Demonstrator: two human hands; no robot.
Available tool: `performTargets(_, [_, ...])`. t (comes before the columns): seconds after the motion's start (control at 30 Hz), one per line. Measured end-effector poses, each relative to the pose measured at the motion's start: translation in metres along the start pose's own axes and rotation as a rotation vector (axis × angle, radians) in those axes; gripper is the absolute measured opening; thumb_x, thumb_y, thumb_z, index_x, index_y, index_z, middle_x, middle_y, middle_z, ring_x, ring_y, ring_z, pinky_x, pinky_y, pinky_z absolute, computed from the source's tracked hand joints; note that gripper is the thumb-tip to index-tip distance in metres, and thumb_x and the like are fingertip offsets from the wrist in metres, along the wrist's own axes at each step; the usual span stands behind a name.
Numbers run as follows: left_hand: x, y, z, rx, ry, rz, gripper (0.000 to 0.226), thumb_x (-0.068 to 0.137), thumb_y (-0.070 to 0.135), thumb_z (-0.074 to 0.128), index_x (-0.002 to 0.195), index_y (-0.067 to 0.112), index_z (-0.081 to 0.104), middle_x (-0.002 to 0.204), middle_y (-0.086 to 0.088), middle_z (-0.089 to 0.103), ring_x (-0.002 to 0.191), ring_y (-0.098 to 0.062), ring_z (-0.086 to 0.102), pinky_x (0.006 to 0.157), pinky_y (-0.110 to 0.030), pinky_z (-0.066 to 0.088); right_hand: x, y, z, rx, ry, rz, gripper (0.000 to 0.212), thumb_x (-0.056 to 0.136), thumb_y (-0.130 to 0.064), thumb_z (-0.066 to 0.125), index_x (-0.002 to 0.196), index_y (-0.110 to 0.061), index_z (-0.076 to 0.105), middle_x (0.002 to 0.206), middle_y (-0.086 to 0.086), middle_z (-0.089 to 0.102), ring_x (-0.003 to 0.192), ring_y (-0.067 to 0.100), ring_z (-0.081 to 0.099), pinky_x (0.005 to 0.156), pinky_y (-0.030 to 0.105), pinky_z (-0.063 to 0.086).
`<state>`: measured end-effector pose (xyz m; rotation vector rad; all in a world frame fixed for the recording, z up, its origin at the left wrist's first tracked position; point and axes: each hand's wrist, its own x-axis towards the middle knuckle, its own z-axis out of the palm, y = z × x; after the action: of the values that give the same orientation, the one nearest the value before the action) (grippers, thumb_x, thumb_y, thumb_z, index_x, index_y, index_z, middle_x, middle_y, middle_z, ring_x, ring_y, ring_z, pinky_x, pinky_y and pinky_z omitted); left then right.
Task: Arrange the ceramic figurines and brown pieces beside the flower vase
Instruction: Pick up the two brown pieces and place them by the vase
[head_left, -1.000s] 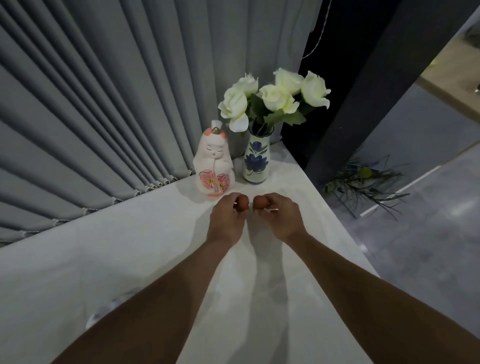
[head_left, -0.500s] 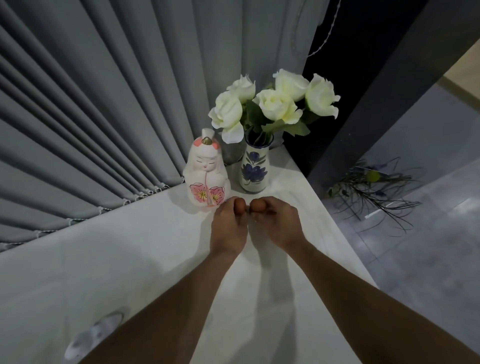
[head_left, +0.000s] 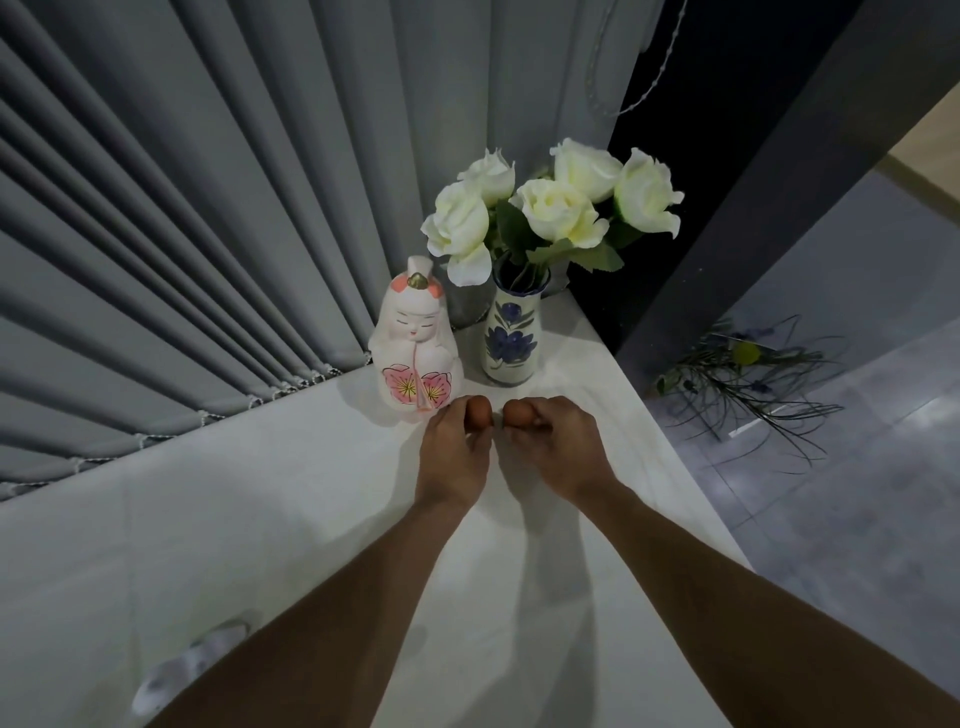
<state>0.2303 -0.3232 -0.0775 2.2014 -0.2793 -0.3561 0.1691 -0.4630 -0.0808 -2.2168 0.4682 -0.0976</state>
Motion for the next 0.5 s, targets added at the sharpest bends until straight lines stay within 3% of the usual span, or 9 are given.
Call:
performTargets(0.13, [0.001,-0.0024,-0.0032,-0.044,-0.036,-0.005,0.016,0.086,0.003,0.067,0.099,0.012,0.061,0.101,-0.003,0.068,0.097,-0.02,0.065,0.092,-0.032,0.054,-0.0059,-0.0004,0.0009,0.093,0.024,0.044,0.011,0.083,-0.023,0.076,0.093,-0.026,0.074,0.092,-0.009,0.071,0.089,0.008,0.064,0.083,0.026,0.054])
performTargets(0.3, [0.0018,-0.0055,-0.0042,-0.022,-0.04,0.001,0.013,0.088,0.004,0.065,0.096,0.013,0.062,0.101,-0.003,0.071,0.096,-0.02,0.067,0.093,-0.034,0.054,-0.0068,-0.001,0.0008,0.124,0.008,0.078,0.015,0.079,-0.02,0.081,0.09,-0.027,0.074,0.092,-0.009,0.072,0.091,0.012,0.067,0.087,0.037,0.057])
performTargets(0.5, [0.0026,-0.0071,-0.0075,0.032,-0.036,0.003,0.011,0.089,0.006,0.062,0.096,0.013,0.064,0.1,-0.001,0.071,0.094,-0.02,0.066,0.088,-0.031,0.053,-0.0063,-0.0034,-0.0014,0.099,-0.004,0.055,0.014,0.081,-0.015,0.08,0.086,-0.026,0.075,0.093,-0.01,0.072,0.089,0.007,0.066,0.085,0.028,0.055])
